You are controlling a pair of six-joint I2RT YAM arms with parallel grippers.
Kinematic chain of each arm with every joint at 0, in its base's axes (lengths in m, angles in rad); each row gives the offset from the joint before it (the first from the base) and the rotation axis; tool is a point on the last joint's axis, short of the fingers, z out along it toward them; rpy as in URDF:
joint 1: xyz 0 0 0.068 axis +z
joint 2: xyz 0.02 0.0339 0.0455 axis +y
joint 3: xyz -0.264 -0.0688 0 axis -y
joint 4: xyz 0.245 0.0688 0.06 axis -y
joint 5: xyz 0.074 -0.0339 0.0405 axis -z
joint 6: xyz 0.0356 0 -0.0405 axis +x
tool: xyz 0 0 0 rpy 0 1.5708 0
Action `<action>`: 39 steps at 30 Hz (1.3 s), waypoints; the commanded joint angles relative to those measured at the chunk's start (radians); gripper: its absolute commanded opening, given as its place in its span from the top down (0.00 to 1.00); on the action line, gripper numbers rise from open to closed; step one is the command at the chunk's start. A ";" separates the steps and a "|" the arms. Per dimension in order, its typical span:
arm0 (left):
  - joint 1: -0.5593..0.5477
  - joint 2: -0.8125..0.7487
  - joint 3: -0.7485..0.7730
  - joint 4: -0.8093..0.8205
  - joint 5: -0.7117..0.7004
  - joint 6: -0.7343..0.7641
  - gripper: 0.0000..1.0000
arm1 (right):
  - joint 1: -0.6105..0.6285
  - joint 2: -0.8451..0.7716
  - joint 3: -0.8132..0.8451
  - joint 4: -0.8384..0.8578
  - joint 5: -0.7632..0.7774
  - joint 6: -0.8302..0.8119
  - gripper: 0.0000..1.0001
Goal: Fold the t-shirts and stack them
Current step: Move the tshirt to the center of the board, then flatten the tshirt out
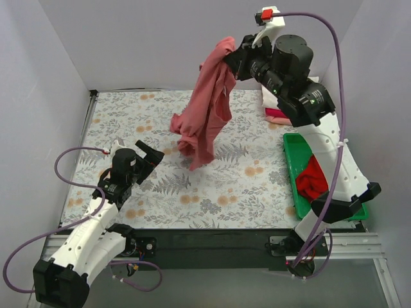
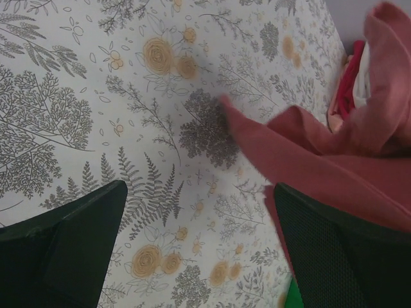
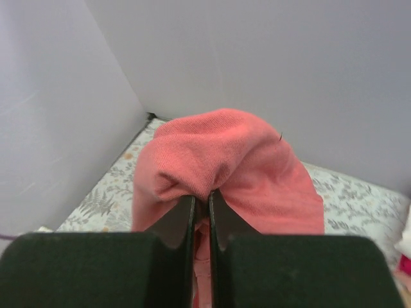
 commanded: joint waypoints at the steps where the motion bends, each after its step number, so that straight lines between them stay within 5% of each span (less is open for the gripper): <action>1: 0.001 -0.067 -0.008 0.014 0.049 0.000 0.02 | 0.000 0.021 -0.018 0.066 0.259 0.055 0.99; 4: 0.001 -0.095 -0.020 0.014 0.064 0.001 0.02 | -0.022 -0.014 -0.269 0.062 0.366 0.089 0.99; 8: 0.001 -0.089 -0.034 -0.013 0.078 -0.009 0.02 | -0.159 -0.021 -0.596 0.062 0.319 0.179 0.93; 12: 0.001 -0.048 -0.057 -0.065 0.063 -0.034 0.02 | -0.284 0.070 -0.739 0.040 0.180 0.152 0.49; 15: 0.001 -0.003 -0.063 -0.084 0.047 -0.046 0.02 | -0.296 0.050 -0.781 0.038 0.205 0.109 0.27; 27: 0.001 0.129 0.038 -0.070 -0.135 -0.054 0.02 | -0.301 -0.232 -1.156 0.269 0.160 -0.044 0.24; 34: 0.001 0.386 0.226 0.109 0.094 0.069 0.02 | -0.333 -0.208 -1.141 0.296 0.109 -0.086 0.23; 39: 0.001 0.672 0.380 0.135 0.112 0.122 0.06 | -0.371 -0.163 -1.135 0.309 0.069 -0.086 0.23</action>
